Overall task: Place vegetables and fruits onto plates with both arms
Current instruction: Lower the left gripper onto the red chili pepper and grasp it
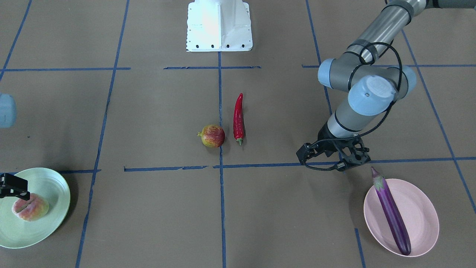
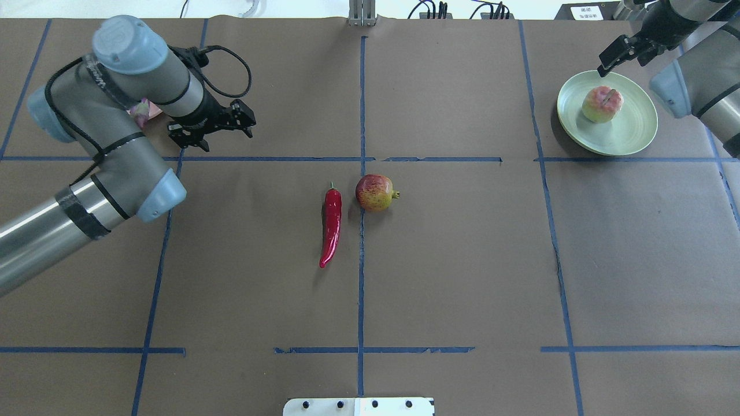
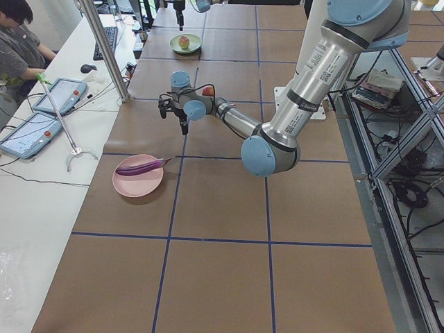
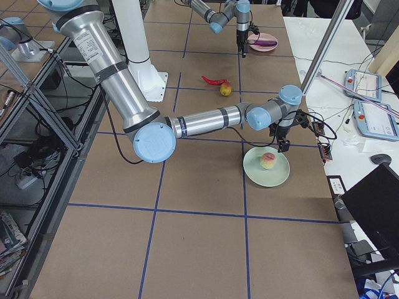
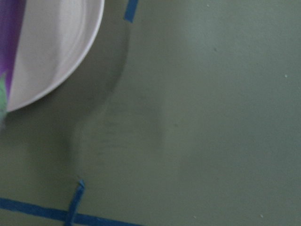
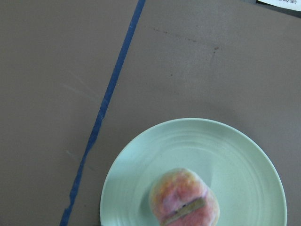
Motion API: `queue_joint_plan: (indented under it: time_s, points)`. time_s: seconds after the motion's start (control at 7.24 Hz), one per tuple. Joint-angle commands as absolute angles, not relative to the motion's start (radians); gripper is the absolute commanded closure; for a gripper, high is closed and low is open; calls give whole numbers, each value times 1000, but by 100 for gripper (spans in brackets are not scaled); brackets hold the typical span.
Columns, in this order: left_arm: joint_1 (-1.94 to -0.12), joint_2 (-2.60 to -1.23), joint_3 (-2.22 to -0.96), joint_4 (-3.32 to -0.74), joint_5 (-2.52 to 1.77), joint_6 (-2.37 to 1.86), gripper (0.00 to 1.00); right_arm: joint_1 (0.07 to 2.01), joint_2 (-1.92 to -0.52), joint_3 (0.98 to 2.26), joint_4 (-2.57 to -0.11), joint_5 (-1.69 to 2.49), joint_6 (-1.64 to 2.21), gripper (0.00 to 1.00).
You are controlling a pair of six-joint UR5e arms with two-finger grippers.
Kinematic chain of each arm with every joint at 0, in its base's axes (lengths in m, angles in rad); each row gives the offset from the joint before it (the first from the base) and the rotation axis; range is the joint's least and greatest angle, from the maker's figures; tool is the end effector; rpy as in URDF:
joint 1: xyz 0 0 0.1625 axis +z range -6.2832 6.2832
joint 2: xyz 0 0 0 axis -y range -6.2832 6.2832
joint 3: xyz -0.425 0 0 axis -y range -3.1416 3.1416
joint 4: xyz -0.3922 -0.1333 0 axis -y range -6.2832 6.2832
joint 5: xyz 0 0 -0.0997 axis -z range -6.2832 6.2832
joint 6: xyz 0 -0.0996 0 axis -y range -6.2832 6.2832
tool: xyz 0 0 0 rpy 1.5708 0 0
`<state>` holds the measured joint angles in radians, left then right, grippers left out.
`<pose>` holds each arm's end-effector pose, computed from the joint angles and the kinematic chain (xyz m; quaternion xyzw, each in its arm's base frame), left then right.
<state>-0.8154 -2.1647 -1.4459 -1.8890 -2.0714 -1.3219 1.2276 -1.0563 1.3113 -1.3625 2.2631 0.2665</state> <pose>0.4313 -0.5827 0.3285 -0.0086 0.4363 -0.1589 0.8856 -0.1740 -0.6940 0.4576 0.1069 -0.3798 -0.1129 0.9119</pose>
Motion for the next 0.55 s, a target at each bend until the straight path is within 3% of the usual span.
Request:
queue_joint_plan:
  time_s: [0.0,0.41]
  points:
    - [-634,-2189,-1630,-1675,-1923,-1403,0,1227,-1144,1470,-1420,2264,293,0]
    - [-439,-2242,-1640,-1649,-1770,-1454,2,1203,-1155,1506,-1417,2266,373,0]
